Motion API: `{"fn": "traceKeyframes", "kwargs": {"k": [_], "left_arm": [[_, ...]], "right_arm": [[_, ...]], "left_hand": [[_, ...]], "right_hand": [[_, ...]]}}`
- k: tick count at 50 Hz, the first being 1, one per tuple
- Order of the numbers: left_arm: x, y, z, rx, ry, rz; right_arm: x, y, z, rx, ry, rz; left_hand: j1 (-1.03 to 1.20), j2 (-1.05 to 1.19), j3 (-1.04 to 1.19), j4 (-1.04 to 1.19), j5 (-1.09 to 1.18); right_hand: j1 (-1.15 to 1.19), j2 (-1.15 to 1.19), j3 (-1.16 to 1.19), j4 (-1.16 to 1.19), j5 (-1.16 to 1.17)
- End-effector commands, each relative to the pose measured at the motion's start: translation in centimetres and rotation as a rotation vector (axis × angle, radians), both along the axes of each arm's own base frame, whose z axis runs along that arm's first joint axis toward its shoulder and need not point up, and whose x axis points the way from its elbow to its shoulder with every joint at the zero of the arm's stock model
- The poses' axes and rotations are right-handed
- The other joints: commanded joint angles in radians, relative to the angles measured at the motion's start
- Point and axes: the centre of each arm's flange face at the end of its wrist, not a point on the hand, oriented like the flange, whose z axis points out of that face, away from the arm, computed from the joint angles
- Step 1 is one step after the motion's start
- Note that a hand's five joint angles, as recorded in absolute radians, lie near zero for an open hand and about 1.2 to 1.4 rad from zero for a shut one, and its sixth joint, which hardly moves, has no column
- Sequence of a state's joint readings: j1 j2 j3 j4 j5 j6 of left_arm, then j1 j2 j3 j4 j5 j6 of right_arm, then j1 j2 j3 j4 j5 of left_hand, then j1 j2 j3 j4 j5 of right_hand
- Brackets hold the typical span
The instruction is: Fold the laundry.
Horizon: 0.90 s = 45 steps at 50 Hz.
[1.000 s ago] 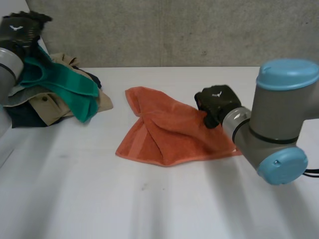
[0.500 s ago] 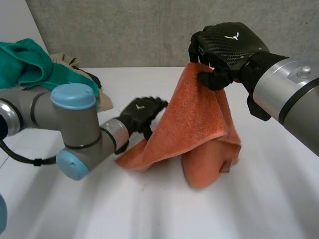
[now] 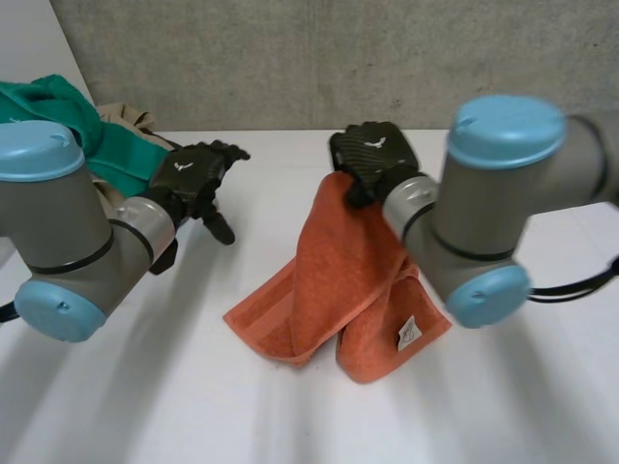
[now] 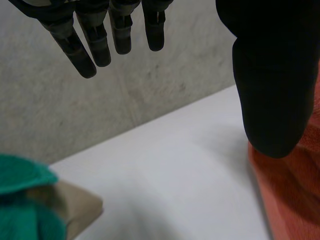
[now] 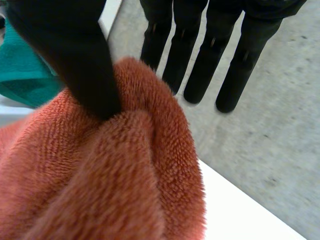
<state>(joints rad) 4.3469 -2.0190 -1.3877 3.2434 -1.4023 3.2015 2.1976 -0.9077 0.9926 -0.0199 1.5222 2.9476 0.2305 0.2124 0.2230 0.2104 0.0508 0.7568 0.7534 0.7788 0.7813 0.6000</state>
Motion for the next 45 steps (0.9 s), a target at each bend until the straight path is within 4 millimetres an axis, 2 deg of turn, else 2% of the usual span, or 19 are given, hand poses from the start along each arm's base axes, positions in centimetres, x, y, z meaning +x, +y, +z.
{"fn": "traceKeyframes", "kwargs": {"k": [1, 5, 6, 8, 9, 12, 13, 16, 18, 24, 25, 28, 32, 40, 43, 45], "left_arm": [[1.4, 2.4, -1.1, 0.120, -0.067, 0.049], [2.3, 5.5, -2.1, 0.187, -0.131, 0.028], [2.4, 5.9, -2.3, 0.189, -0.142, 0.024], [2.7, 6.9, -2.6, 0.193, -0.169, 0.012], [2.9, 7.7, -3.0, 0.203, -0.192, -0.001], [3.1, 9.0, -3.8, 0.217, -0.227, -0.027], [3.1, 9.8, -4.3, 0.224, -0.245, -0.046], [3.0, 10.8, -5.1, 0.240, -0.269, -0.071], [2.8, 11.7, -5.7, 0.240, -0.287, -0.095], [1.9, 11.9, -6.9, 0.207, -0.288, -0.124], [1.6, 11.9, -7.2, 0.200, -0.287, -0.135], [0.8, 11.7, -7.6, 0.176, -0.285, -0.153], [-0.4, 11.4, -8.0, 0.155, -0.289, -0.184], [-1.8, 11.8, -9.4, 0.207, -0.329, -0.211], [-1.8, 12.0, -9.7, 0.219, -0.340, -0.211], [-1.9, 12.0, -9.9, 0.220, -0.343, -0.210]], "right_arm": [[1.4, -0.2, -0.9, 0.017, 0.041, 0.008], [-2.3, -1.3, 2.8, 0.051, 0.055, -0.140], [-4.1, -1.5, 4.1, 0.076, 0.061, -0.190], [-6.0, -1.8, 4.9, 0.113, 0.073, -0.231], [-7.8, -1.9, 5.2, 0.159, 0.080, -0.267], [-9.9, -1.6, 5.2, 0.232, 0.101, -0.293], [-11.1, -1.4, 4.6, 0.281, 0.121, -0.306], [-12.3, -0.8, 3.3, 0.354, 0.149, -0.307], [-13.1, -0.1, 1.5, 0.428, 0.168, -0.304], [-13.4, 0.4, -2.8, 0.508, 0.156, -0.276], [-13.2, 0.6, -4.1, 0.531, 0.146, -0.273], [-12.4, 0.9, -6.1, 0.572, 0.104, -0.267], [-11.4, 1.1, -7.8, 0.615, 0.052, -0.266], [-9.6, 0.7, -9.6, 0.599, 0.010, -0.236], [-9.1, 0.6, -9.9, 0.576, -0.002, -0.223], [-8.6, 0.5, -10.3, 0.554, -0.008, -0.210]], "left_hand": [[-0.043, -0.025, -0.036, -0.023, -0.038], [-0.043, -0.025, -0.036, -0.023, -0.038], [-0.043, -0.025, -0.036, -0.023, -0.038], [-0.043, -0.025, -0.036, -0.023, -0.038], [-0.043, -0.025, -0.036, -0.023, -0.038], [-0.023, -0.005, -0.016, -0.003, -0.018], [-0.017, 0.001, -0.010, 0.003, -0.012], [0.021, 0.039, 0.028, 0.041, 0.026], [0.077, 0.095, 0.084, 0.097, 0.082], [0.147, 0.165, 0.155, 0.167, 0.152], [0.159, 0.177, 0.166, 0.179, 0.164], [0.168, 0.186, 0.175, 0.188, 0.173], [0.182, 0.201, 0.190, 0.203, 0.188], [0.218, 0.236, 0.225, 0.238, 0.223], [0.221, 0.239, 0.228, 0.241, 0.226], [0.221, 0.239, 0.228, 0.241, 0.226]], "right_hand": [[-0.582, -0.579, -0.604, -0.607, -0.600], [-0.582, -0.579, -0.604, -0.607, -0.600], [-0.582, -0.579, -0.604, -0.607, -0.600], [-0.582, -0.579, -0.604, -0.607, -0.600], [-0.582, -0.579, -0.604, -0.607, -0.600], [-0.582, -0.579, -0.604, -0.607, -0.600], [-0.582, -0.579, -0.604, -0.607, -0.600], [-0.582, -0.579, -0.604, -0.607, -0.600], [-0.539, -0.535, -0.561, -0.563, -0.556], [-0.412, -0.409, -0.434, -0.437, -0.430], [-0.386, -0.382, -0.408, -0.410, -0.404], [-0.368, -0.365, -0.390, -0.392, -0.386], [-0.362, -0.359, -0.384, -0.387, -0.380], [-0.301, -0.297, -0.323, -0.325, -0.318], [-0.183, -0.180, -0.206, -0.208, -0.201], [0.013, 0.016, -0.009, -0.012, -0.005]]}}
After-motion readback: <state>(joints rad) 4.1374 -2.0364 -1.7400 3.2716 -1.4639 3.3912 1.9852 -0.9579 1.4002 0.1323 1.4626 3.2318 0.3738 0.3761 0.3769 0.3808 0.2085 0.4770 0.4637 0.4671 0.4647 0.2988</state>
